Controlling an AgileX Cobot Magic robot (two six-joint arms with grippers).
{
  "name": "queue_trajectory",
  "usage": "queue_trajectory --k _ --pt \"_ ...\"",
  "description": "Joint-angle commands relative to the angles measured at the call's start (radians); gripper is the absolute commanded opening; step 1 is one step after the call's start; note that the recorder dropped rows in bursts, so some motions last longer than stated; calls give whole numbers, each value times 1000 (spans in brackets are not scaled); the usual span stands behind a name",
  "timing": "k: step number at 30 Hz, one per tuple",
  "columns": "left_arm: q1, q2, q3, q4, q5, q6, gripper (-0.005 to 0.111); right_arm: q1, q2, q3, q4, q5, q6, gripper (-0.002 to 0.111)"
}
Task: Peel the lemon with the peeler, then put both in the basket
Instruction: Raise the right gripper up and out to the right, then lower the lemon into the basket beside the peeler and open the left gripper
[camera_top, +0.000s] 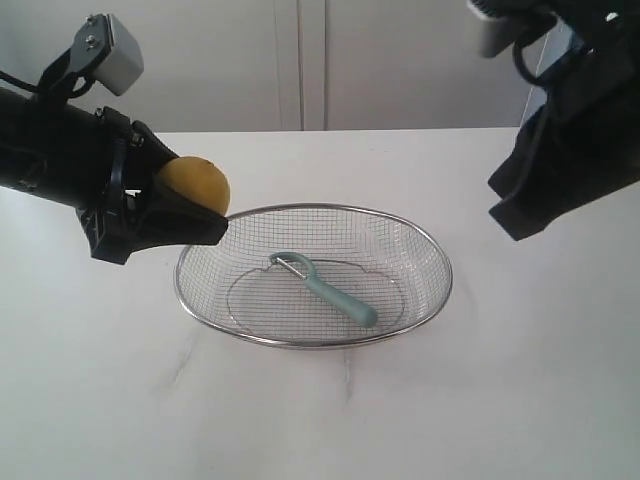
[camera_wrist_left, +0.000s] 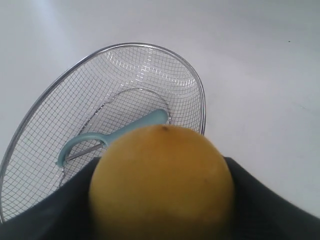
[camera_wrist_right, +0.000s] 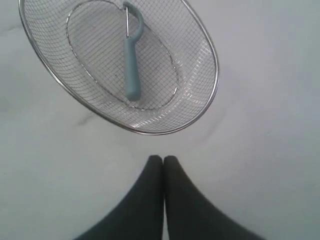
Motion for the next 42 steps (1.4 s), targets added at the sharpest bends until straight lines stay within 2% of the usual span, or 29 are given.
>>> queue_trajectory --k 1,7,12,16,20,22,26,32,36,42 --pt "-2 17 12 -37 55 -20 0 -1 -65 -2 -12 -3 5 0" --pt "-2 46 44 -25 20 -28 0 -1 -122 -2 -12 -3 5 0" --pt "-4 74 39 -178 -26 -39 0 -1 -132 -2 -12 -3 5 0" --pt "-53 87 9 -156 -99 -78 0 -1 -132 -2 -12 -3 5 0" --pt "-124 122 -51 16 -219 -220 0 -1 -132 -2 -12 -3 5 0" --pt "-151 152 -97 119 -235 -304 0 -1 -132 -2 -12 -3 5 0" --pt "-190 231 -193 331 -193 -526 0 -1 -132 -2 -12 -3 5 0" --pt "-248 362 -385 769 -85 -907 0 -1 -132 -2 -12 -3 5 0" --pt "-268 447 -465 877 -73 -966 0 -1 -132 -2 -12 -3 5 0" --pt "-268 553 -466 888 -123 -963 0 -1 -132 -2 -12 -3 5 0"
